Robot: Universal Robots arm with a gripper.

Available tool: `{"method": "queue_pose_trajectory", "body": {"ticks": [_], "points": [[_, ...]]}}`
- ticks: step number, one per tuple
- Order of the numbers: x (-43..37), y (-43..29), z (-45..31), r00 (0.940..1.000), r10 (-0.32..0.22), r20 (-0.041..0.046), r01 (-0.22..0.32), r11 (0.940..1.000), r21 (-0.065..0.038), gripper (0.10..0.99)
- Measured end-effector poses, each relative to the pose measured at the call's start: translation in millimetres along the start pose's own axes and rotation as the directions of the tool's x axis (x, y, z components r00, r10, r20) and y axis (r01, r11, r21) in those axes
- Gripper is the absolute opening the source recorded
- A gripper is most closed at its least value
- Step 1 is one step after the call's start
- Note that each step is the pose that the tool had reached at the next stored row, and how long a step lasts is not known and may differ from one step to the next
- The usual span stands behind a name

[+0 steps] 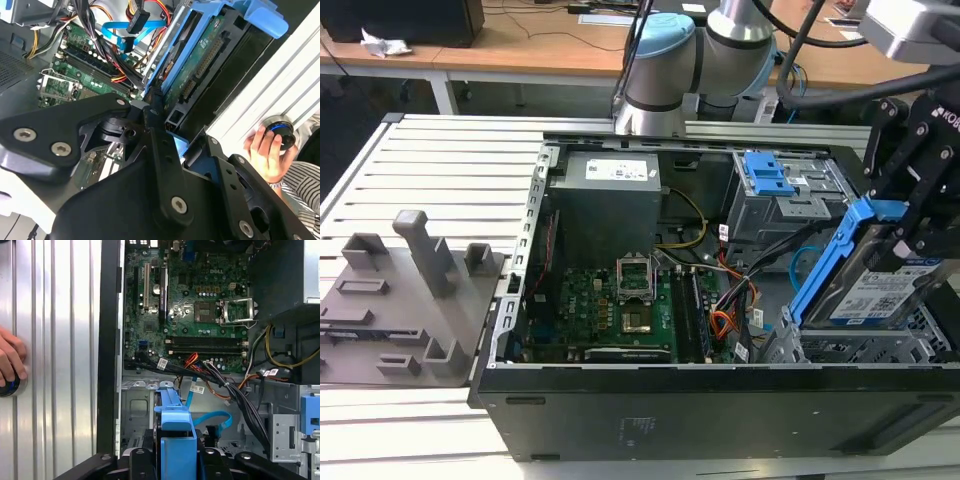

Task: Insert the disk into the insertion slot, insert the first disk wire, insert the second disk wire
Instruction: 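Insert the disk into the insertion slot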

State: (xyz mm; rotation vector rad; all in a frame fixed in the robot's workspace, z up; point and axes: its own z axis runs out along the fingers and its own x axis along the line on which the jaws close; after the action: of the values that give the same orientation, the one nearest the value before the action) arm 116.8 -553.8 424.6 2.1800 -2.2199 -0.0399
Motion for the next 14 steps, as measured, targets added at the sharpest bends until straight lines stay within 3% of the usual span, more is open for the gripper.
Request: {"method": "queue_pose_trajectory", "body": {"ticks": [9,14], "points": [[-0.1,-1.0,25.8,1.0000,0.000,0.0002,0.000,1.0000,0.000,0.365],[-0.1,-1.1,28.1,1.0000,0.000,-0.0002,0.000,1.0000,0.000,0.365]]}}
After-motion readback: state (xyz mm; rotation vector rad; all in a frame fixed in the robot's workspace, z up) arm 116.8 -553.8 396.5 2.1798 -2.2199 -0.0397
